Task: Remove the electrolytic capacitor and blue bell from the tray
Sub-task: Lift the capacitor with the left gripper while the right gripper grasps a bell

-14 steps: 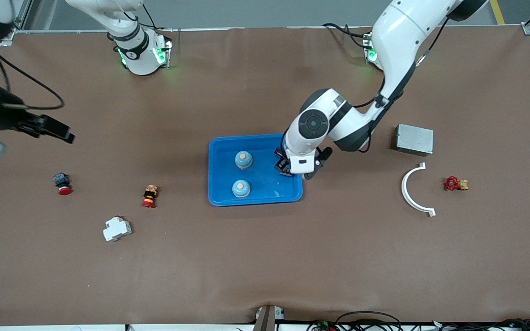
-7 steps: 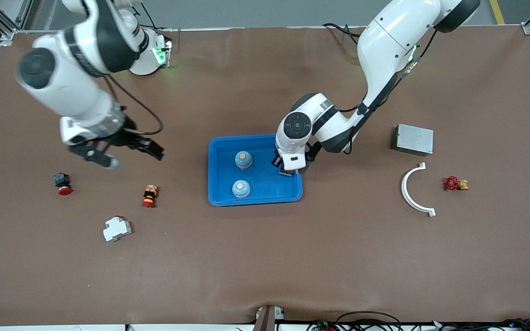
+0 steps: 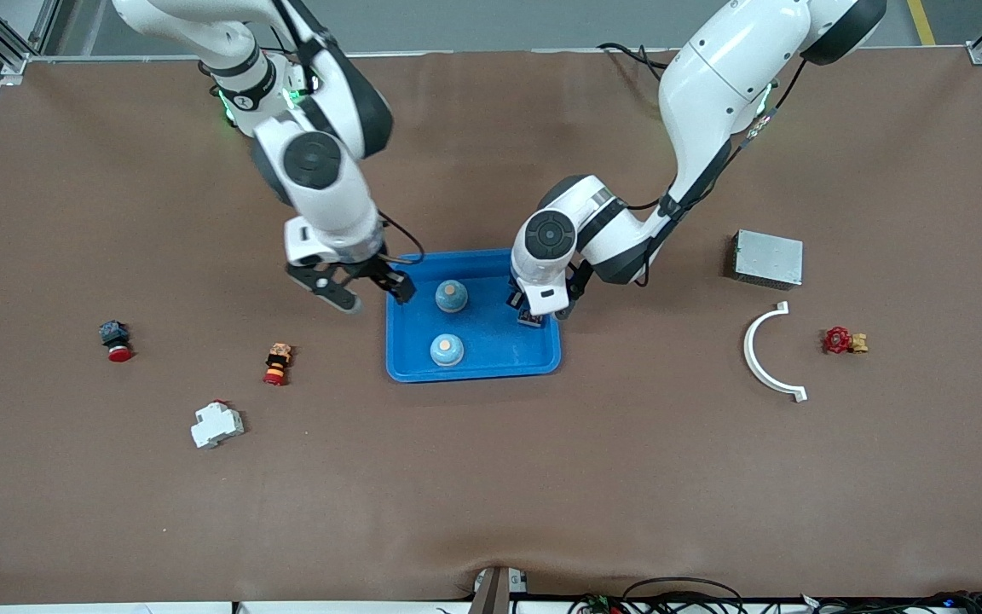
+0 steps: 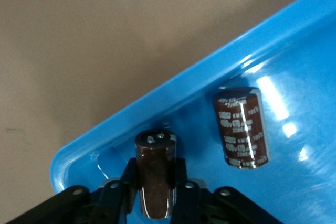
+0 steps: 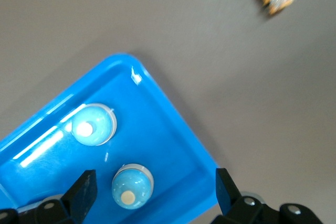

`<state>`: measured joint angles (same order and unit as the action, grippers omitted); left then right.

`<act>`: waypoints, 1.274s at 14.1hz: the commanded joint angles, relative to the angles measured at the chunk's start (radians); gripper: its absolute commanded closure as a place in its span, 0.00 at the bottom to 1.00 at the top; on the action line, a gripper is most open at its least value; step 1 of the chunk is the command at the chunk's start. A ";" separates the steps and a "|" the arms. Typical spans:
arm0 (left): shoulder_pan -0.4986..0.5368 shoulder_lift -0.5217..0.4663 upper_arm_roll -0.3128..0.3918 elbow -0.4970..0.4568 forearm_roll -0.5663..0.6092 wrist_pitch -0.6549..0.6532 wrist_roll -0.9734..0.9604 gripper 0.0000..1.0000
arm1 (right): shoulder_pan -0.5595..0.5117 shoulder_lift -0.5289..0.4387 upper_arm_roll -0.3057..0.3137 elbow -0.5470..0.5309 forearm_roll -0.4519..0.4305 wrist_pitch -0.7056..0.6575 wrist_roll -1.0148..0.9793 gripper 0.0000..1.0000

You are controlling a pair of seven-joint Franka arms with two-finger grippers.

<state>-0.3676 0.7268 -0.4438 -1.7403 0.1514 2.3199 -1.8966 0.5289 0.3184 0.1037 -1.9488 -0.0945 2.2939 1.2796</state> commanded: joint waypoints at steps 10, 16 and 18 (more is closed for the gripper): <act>0.205 -0.309 0.002 -0.016 0.023 -0.296 -0.012 1.00 | 0.155 0.232 -0.021 0.085 -0.070 0.139 0.262 0.00; 0.407 -0.337 -0.001 -0.133 0.100 -0.271 0.120 1.00 | 0.157 0.275 -0.021 0.100 -0.097 0.170 0.284 0.00; 0.433 -0.302 0.000 -0.162 0.147 -0.188 0.158 1.00 | 0.157 0.280 -0.021 0.102 -0.097 0.173 0.285 0.00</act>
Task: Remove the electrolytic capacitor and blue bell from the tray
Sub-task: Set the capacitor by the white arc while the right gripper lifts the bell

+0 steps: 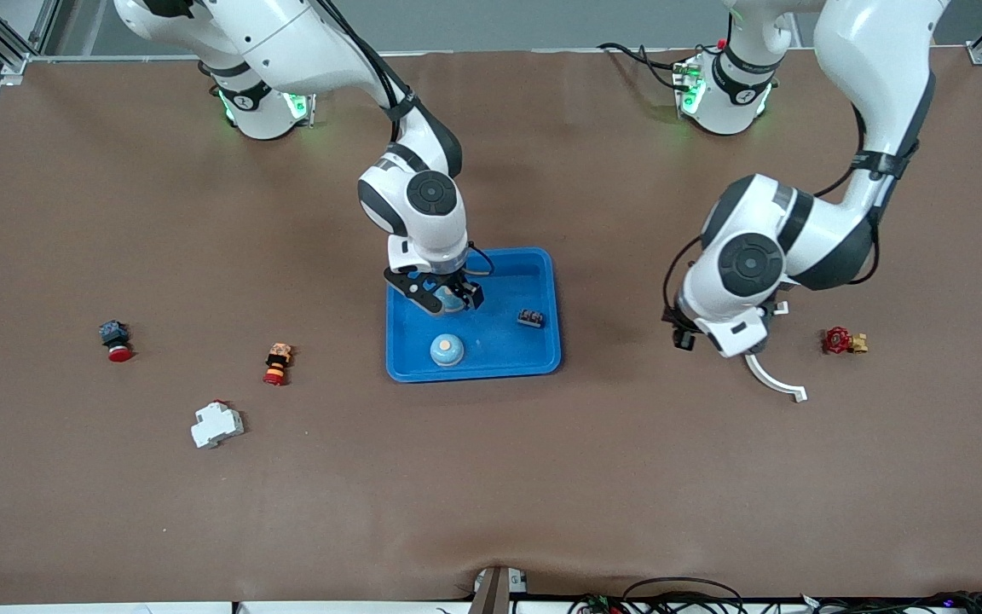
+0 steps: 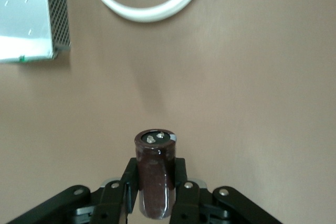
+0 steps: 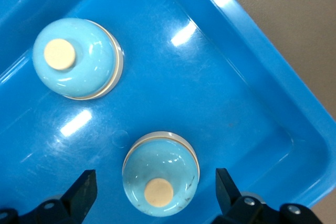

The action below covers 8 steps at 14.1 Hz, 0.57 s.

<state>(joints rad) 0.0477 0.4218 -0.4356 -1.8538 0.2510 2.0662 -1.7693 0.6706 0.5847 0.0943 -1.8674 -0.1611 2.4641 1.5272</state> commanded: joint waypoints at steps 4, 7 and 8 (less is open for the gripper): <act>0.101 0.132 -0.008 -0.050 0.235 0.159 0.079 1.00 | 0.018 0.033 -0.011 0.025 -0.037 0.015 0.037 0.00; 0.153 0.170 -0.011 -0.048 0.301 0.202 0.262 1.00 | 0.018 0.044 -0.011 0.025 -0.037 0.021 0.037 0.00; 0.164 0.173 -0.012 -0.050 0.300 0.221 0.311 1.00 | 0.018 0.044 -0.011 0.025 -0.037 0.022 0.042 0.00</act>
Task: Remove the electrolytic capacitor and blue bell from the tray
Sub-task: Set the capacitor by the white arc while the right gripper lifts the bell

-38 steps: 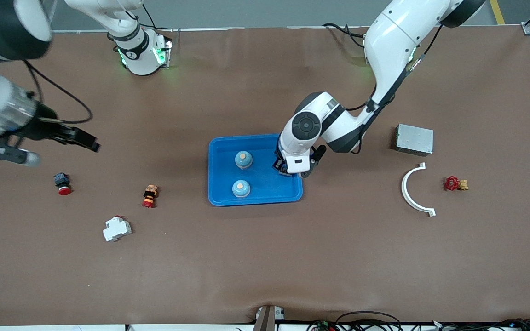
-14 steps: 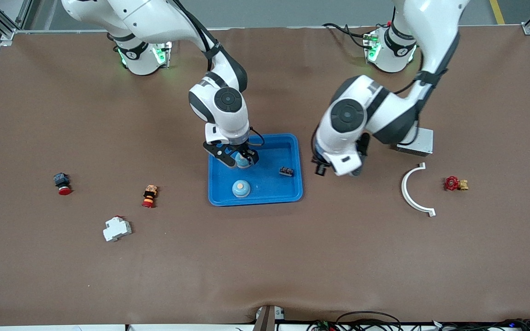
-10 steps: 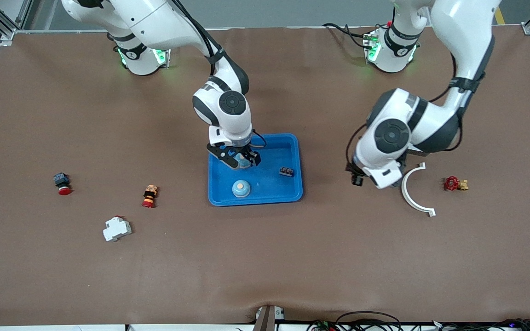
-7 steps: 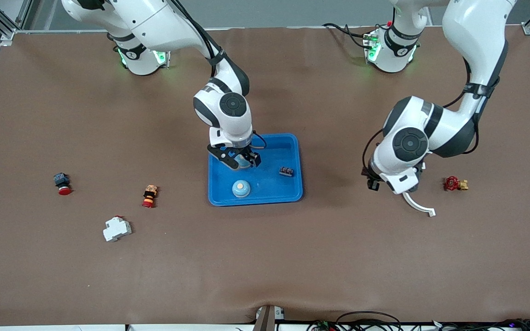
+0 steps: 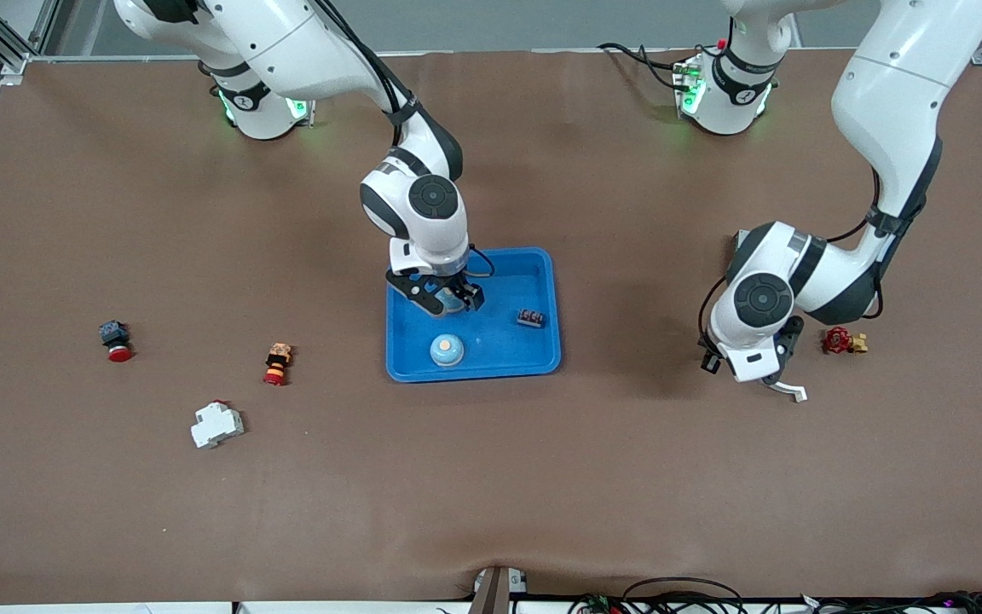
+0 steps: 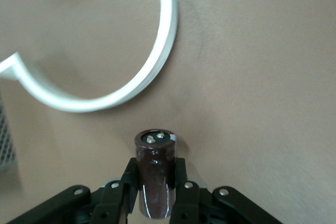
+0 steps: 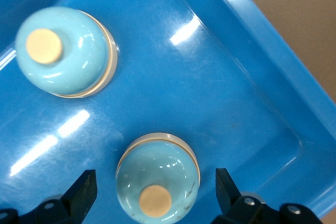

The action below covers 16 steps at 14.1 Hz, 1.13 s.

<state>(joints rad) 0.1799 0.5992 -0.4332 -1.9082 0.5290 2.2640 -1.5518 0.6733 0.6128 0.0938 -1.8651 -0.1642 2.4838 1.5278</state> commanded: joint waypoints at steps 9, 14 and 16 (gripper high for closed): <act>0.024 -0.021 -0.077 0.009 -0.010 0.029 0.082 0.00 | -0.017 -0.020 -0.008 0.072 -0.029 -0.095 -0.009 1.00; 0.000 -0.009 -0.245 0.072 -0.067 0.019 -0.112 0.00 | -0.127 -0.194 -0.002 0.101 -0.012 -0.391 -0.308 1.00; -0.087 0.028 -0.249 0.128 -0.072 0.020 -0.215 0.00 | -0.203 -0.269 0.000 0.101 0.024 -0.443 -0.482 1.00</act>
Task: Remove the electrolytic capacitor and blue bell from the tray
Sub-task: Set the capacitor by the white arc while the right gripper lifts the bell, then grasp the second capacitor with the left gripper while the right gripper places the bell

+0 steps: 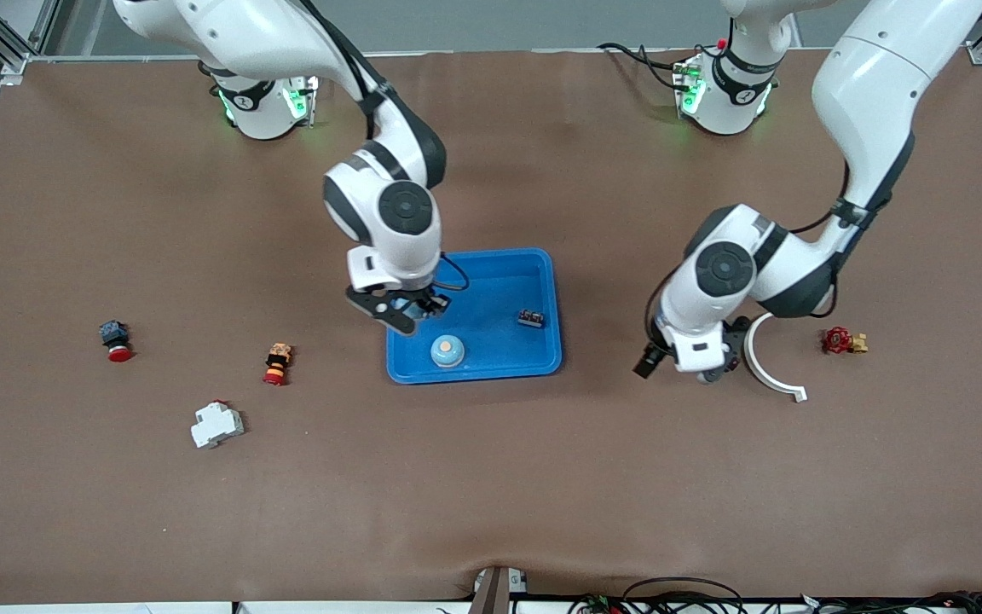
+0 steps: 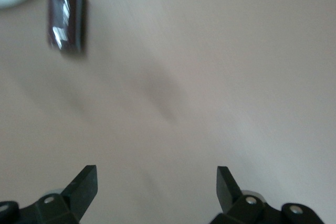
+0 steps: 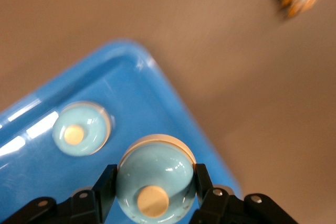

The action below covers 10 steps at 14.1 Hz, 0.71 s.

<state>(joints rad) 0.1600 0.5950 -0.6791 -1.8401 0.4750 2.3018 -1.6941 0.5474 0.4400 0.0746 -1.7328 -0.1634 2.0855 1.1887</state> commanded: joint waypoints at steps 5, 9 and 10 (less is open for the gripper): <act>-0.293 0.155 0.030 0.211 -0.009 -0.012 -0.327 0.00 | -0.308 -0.182 0.010 -0.040 0.139 -0.084 -0.692 1.00; -0.442 0.166 0.160 0.217 -0.015 -0.010 -0.467 0.07 | -0.513 -0.181 0.013 -0.076 0.142 -0.070 -1.039 1.00; -0.448 0.175 0.173 0.214 -0.012 -0.010 -0.484 0.07 | -0.547 -0.181 0.014 -0.091 0.143 -0.062 -1.101 1.00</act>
<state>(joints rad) -0.2619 0.7540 -0.5431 -1.6490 0.4694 2.3020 -2.1462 0.0818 0.2771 0.0661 -1.7764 -0.0385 2.0037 0.2140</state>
